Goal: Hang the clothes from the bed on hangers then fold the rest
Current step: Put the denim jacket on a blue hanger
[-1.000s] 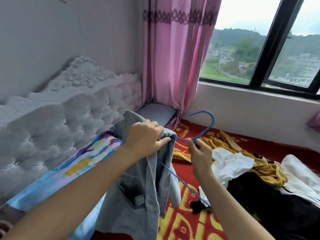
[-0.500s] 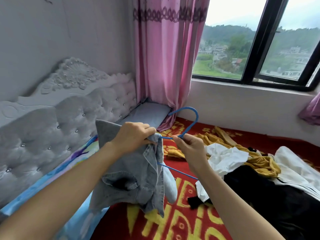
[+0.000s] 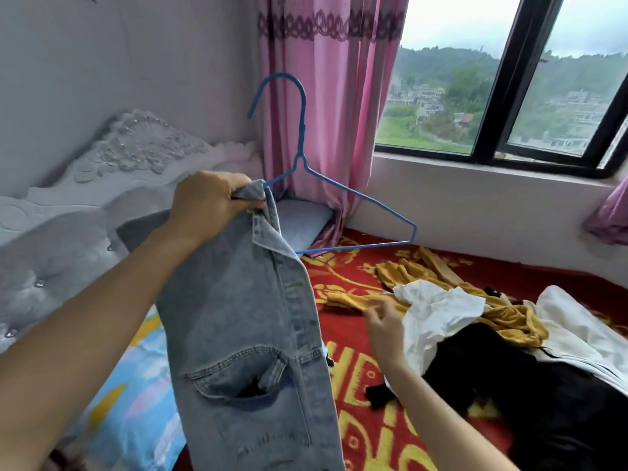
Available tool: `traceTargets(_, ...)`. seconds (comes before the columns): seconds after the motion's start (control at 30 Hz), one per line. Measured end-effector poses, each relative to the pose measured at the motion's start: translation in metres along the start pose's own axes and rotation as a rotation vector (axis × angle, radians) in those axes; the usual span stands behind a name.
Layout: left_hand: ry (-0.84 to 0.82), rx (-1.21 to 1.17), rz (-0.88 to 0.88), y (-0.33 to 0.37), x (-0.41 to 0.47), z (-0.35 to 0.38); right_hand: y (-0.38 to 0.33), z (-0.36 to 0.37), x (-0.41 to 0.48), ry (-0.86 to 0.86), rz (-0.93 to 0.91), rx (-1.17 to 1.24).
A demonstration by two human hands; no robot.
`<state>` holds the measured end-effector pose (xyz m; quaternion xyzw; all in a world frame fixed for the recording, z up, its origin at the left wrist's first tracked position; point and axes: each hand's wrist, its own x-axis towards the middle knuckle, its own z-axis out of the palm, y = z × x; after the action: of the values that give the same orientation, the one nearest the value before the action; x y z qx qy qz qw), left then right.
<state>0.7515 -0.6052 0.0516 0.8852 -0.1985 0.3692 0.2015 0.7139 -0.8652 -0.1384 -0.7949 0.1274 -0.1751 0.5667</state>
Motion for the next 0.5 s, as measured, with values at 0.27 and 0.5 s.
traceTargets(0.27,0.046,-0.087,-0.016,0.006,-0.005,-0.019,0.003,0.058,-0.015,-0.705,-0.142,-0.168)
traceTargets(0.5,0.154,-0.156,-0.032,0.003,-0.010,-0.051,0.007,0.090,-0.029,-0.523,-0.126,-0.196)
